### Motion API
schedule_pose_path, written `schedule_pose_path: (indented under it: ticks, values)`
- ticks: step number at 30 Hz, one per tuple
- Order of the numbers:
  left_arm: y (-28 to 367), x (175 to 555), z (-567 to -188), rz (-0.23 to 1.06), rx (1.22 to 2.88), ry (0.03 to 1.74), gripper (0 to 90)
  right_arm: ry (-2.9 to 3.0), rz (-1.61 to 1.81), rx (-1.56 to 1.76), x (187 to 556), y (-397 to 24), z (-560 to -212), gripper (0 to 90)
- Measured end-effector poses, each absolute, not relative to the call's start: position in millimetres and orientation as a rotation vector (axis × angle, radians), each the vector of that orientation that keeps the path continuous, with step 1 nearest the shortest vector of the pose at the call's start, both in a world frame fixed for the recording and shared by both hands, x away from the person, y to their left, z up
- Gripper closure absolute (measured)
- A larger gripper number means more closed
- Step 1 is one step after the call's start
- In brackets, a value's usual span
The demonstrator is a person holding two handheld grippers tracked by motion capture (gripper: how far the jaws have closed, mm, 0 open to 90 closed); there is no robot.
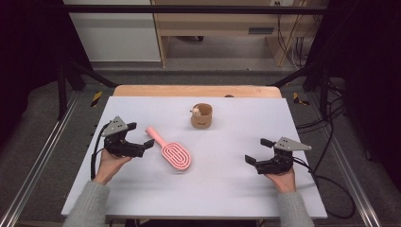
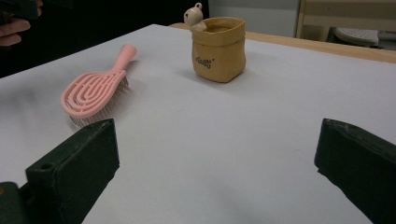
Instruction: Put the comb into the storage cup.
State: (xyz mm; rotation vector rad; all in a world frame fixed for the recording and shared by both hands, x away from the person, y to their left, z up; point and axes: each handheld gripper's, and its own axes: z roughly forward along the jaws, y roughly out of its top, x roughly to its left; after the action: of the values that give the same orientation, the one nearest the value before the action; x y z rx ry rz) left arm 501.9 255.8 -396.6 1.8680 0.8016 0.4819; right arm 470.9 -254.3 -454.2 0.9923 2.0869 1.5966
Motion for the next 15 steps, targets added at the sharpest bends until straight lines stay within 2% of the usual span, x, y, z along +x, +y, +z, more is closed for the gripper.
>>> schedule_pose_path:
  ticks: [15]
  values:
    - [247.3,515.2,-395.6,0.497,1.894,0.820,0.4,2.087,1.597,0.991,470.9,-254.3,-454.2,0.2]
